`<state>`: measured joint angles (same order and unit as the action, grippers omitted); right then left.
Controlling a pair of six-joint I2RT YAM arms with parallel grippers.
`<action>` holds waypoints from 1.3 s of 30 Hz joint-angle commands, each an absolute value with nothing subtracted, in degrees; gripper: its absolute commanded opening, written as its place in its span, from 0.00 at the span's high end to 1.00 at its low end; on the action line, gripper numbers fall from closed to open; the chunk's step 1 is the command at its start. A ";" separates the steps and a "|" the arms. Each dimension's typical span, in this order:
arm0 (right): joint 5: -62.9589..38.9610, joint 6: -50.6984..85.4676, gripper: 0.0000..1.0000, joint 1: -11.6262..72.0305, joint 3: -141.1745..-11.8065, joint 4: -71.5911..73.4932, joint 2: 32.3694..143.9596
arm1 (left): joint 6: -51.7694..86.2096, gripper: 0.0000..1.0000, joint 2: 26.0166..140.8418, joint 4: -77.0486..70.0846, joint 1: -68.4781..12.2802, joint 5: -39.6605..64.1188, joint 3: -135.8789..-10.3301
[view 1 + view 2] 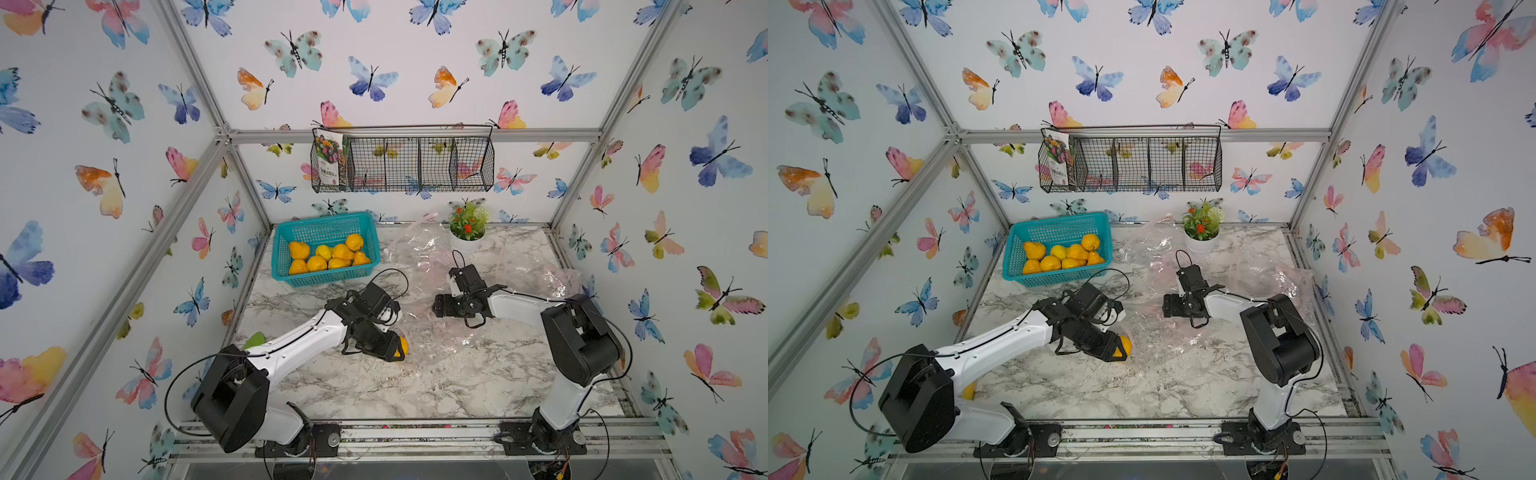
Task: Open the zip-top bag and take out the pear
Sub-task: Pick up the pear from the zipper food storage bag, then place the pear in the basket.
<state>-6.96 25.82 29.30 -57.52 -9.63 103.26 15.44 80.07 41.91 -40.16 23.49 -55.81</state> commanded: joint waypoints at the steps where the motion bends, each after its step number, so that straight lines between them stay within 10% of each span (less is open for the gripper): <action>1: -7.29 25.96 0.16 28.40 -53.75 -16.52 106.84 | 15.87 0.85 76.01 46.39 -35.76 16.65 -60.85; 12: -9.89 24.76 0.17 28.21 -56.76 -18.89 102.50 | 12.50 0.79 81.65 29.77 -19.67 7.21 -75.59; 27: -12.36 22.24 0.17 28.21 -70.46 -32.15 85.99 | 12.30 0.70 117.83 27.63 -7.52 10.24 -99.25; 35: -2.75 20.89 0.14 27.58 -70.02 -34.43 79.84 | 10.72 0.27 123.26 30.86 -6.44 14.30 -103.41; 37: 0.90 20.26 0.13 26.85 -68.55 -33.48 78.99 | 10.72 0.00 120.60 29.57 -6.46 14.07 -101.46; 39: 3.53 19.33 0.09 25.33 -66.50 -31.46 78.12 | 10.73 0.01 117.74 28.84 -6.42 13.71 -99.71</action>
